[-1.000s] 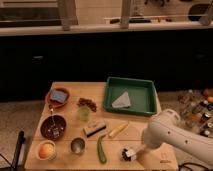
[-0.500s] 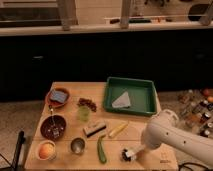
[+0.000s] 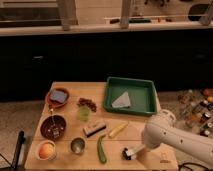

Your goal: Wipe table surface with brush

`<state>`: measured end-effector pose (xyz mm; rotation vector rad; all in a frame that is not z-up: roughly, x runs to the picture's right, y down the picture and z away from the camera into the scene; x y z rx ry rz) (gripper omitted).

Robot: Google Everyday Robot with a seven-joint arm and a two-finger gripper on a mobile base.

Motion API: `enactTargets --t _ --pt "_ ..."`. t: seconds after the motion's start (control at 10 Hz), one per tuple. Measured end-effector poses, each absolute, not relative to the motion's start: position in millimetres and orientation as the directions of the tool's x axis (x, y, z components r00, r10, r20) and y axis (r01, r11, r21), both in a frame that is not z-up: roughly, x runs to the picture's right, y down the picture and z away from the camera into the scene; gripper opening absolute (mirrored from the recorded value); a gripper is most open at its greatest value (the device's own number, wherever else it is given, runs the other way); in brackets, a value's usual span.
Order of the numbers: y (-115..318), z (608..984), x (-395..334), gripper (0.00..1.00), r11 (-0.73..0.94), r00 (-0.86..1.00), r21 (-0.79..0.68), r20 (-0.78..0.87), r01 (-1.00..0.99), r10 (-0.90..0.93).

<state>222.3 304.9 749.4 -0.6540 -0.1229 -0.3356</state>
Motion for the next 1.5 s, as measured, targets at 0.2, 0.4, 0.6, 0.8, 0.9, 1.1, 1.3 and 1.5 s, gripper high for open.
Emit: enactTargets --t 0.2,0.4,0.6,0.8,0.9,1.1,1.3,1.5 --pt "305 753 234 0.0 0.745 0.948 -0.586 0.199 0.319 -0.249" --pt "299 755 252 0.0 0.757 0.959 -0.588 0.183 0.285 -0.219" --pt "286 764 270 0.0 0.766 0.968 -0.592 0.167 0.251 -0.188" --pt "272 779 274 0.0 0.763 0.971 -0.6 0.161 0.24 -0.179" --pt "269 786 273 0.0 0.758 0.97 -0.605 0.163 0.243 -0.181" --pt "266 796 264 0.0 0.746 0.964 -0.611 0.179 0.265 -0.195" --pt "269 796 235 0.0 0.727 0.945 -0.603 0.227 0.327 -0.237" --pt "278 788 208 0.0 0.708 0.914 -0.579 0.285 0.403 -0.287"
